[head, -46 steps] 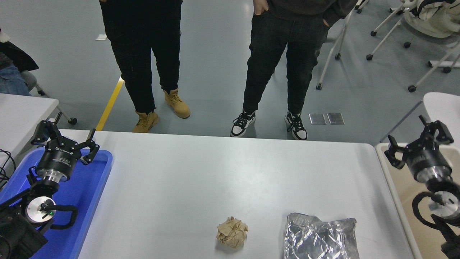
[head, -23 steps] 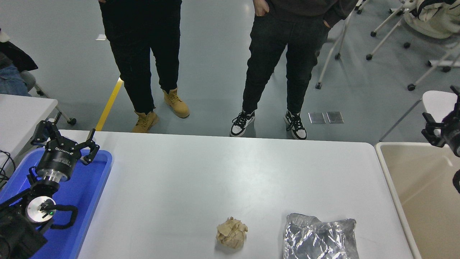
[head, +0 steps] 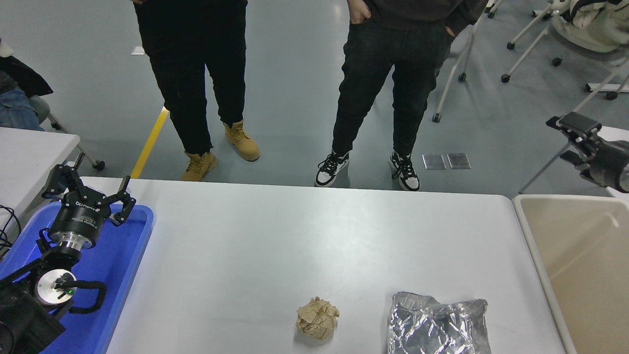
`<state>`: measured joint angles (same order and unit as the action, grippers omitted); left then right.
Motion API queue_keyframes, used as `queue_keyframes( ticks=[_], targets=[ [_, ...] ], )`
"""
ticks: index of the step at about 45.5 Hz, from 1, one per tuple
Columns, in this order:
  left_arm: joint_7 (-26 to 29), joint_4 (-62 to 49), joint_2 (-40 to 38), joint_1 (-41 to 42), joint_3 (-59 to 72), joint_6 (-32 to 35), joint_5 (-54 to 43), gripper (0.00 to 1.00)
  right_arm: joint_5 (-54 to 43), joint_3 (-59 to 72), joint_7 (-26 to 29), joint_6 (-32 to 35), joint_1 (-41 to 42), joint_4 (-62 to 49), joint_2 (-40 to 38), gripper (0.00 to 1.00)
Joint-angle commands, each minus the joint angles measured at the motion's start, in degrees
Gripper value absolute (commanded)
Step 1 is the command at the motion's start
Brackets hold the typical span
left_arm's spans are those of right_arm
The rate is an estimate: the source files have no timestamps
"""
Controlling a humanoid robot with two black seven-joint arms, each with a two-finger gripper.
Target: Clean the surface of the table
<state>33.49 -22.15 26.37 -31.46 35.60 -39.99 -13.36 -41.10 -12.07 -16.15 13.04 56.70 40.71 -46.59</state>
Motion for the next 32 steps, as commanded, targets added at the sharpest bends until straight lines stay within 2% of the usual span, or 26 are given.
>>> queue_keyframes(
  ticks=[1,13,25,32],
  targets=[
    [0.0,0.0,0.0,0.0,0.0,0.0,0.0,1.0,-8.55,6.27,-0.29,6.12,6.14,2.09,0.45,0.99],
    [0.0,0.0,0.0,0.0,0.0,0.0,0.0,1.0,-24.02,15.05,-0.29,10.07,14.22,3.06,11.6,0.99],
    [0.0,0.0,0.0,0.0,0.0,0.0,0.0,1.0,-25.87,34.29,-0.29,10.16,20.99,3.06,27.16,0.99],
    [0.0,0.0,0.0,0.0,0.0,0.0,0.0,1.0,-27.19,44.58,-0.29,10.08,21.87,3.06,35.95,0.99]
  ],
)
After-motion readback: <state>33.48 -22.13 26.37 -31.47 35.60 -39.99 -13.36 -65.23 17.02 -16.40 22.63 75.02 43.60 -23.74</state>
